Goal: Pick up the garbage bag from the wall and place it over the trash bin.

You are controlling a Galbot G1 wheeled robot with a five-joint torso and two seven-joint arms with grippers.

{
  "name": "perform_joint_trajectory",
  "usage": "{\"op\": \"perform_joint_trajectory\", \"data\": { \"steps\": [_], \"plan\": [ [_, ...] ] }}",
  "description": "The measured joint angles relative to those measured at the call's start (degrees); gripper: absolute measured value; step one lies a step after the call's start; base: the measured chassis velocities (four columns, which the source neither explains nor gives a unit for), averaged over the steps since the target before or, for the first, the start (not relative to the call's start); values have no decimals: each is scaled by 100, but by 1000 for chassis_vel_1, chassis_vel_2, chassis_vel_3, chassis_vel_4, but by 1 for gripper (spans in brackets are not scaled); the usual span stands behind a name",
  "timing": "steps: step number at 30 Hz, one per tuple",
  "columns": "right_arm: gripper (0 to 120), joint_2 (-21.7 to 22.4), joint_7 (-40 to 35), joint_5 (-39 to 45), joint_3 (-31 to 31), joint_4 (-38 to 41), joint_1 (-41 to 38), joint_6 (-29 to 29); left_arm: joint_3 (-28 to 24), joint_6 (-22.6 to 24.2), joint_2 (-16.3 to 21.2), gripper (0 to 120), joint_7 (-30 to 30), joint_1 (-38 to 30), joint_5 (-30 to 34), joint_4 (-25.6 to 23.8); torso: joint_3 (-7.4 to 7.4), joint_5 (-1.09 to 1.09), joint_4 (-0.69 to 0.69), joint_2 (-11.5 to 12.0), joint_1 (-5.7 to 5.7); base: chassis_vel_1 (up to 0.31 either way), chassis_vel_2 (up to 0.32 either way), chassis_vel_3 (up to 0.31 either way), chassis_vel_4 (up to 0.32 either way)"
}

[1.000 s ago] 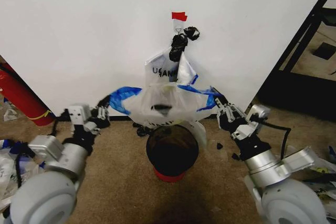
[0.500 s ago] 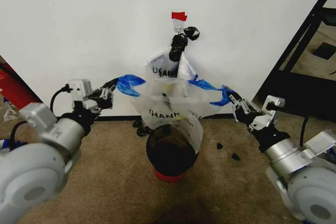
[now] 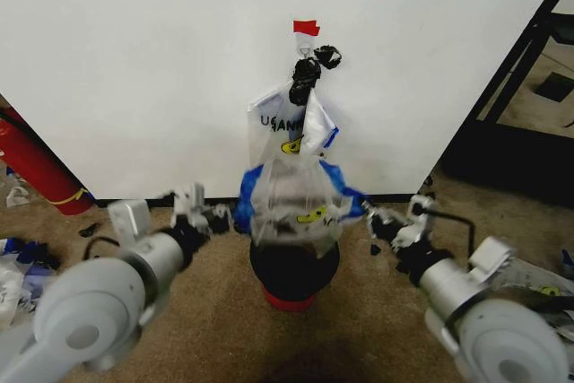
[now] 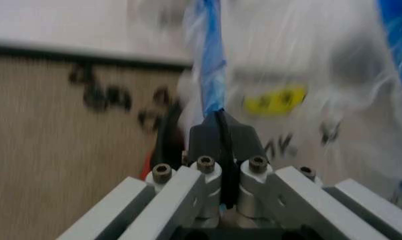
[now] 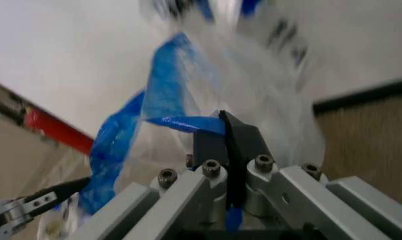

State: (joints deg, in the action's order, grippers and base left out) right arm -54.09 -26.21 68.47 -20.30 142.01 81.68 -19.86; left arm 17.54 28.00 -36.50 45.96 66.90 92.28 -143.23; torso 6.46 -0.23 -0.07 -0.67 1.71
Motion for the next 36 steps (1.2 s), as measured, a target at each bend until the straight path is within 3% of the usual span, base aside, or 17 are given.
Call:
{"op": "perform_joint_trajectory", "data": {
  "steps": [7,12,17,23,25,28,30,32,33,36],
  "plan": [
    [0,-43,-142,-40,143,113,244,-244,232,174,-32,0,67,740,-144,1,0,-1,1,0,0,0,0,0,0],
    [0,35,-23,20,-132,115,161,-81,312,-123,-27,0,-92,521,-538,0,0,-1,0,0,0,0,0,0,0],
    [0,329,863,50,-663,120,-45,722,1212,-790,491,0,-1043,-6,-615,-1,0,0,0,0,0,0,0,0,0],
    [0,709,1561,568,-1190,124,-123,1178,2080,-1009,1133,0,-1639,-293,-194,-3,1,0,1,0,0,0,0,0,0],
    [0,984,1803,883,-1540,127,-146,1296,2416,-1032,1560,0,-1834,-583,199,-5,0,0,0,0,0,0,0,0,0],
    [0,1176,1847,1253,-1843,128,-171,1251,2543,-963,1887,0,-1880,-905,636,-8,0,0,1,0,0,0,0,0,0],
    [0,1450,1832,1927,-2413,129,-165,960,2469,-660,2280,0,-1694,-1418,1475,-9,1,1,1,0,0,0,0,0,0],
    [0,1867,1605,3024,-3151,130,-122,455,2320,-235,2679,0,-1226,-1934,2762,-19,1,1,-3,0,0,0,0,0,0],
    [0,1867,1605,3024,-3151,130,-122,455,2320,-235,2679,0,-1226,-1934,2762,-19,1,1,-3,0,0,0,0,0,0],
    [0,2747,836,4636,-3992,134,-58,-461,2322,108,3318,0,-689,-2264,4073,-23,0,1,-1,0,0,0,0,0,0]
  ]
}}
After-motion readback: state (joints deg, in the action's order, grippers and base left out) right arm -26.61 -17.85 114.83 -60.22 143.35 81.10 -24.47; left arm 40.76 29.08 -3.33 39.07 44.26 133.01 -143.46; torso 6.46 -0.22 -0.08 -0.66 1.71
